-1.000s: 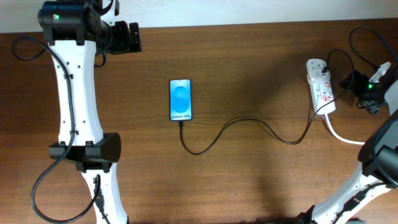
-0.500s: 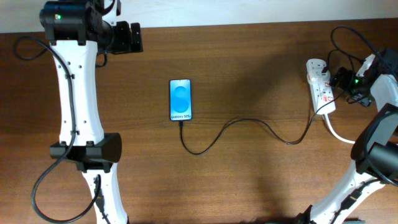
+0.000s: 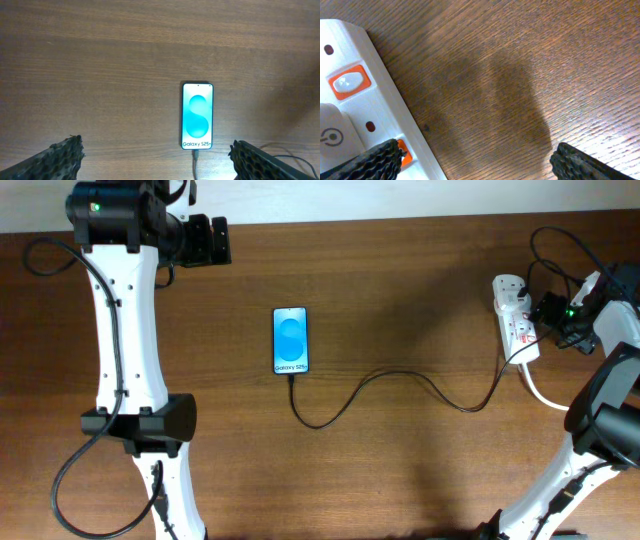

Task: Plug charger to phone and switch on socket
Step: 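Press the orange switch on the power strip with the right gripper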

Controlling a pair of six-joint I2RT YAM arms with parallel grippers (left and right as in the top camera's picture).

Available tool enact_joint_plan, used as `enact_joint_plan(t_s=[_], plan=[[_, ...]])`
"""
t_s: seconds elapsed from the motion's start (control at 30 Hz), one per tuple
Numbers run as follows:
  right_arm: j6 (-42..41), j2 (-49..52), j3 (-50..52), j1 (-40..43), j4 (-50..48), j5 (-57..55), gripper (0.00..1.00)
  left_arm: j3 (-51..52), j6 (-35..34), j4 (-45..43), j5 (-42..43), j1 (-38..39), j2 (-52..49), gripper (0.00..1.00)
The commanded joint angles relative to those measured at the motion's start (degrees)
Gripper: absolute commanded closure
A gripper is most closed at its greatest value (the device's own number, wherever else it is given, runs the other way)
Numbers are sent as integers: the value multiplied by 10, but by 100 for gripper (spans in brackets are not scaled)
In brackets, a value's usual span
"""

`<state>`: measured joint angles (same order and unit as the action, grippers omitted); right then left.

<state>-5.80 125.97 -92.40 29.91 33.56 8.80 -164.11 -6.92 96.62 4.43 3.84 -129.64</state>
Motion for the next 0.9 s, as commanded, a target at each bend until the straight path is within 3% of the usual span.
enact_joint_plan(t_s=[0.0,0.87], plan=[[10,25,0,-7,11,7,0,-1,1,0,-4,1,1,1],[50,27,0,-30,21,41,0,-1,1,0,-4,1,1,1]])
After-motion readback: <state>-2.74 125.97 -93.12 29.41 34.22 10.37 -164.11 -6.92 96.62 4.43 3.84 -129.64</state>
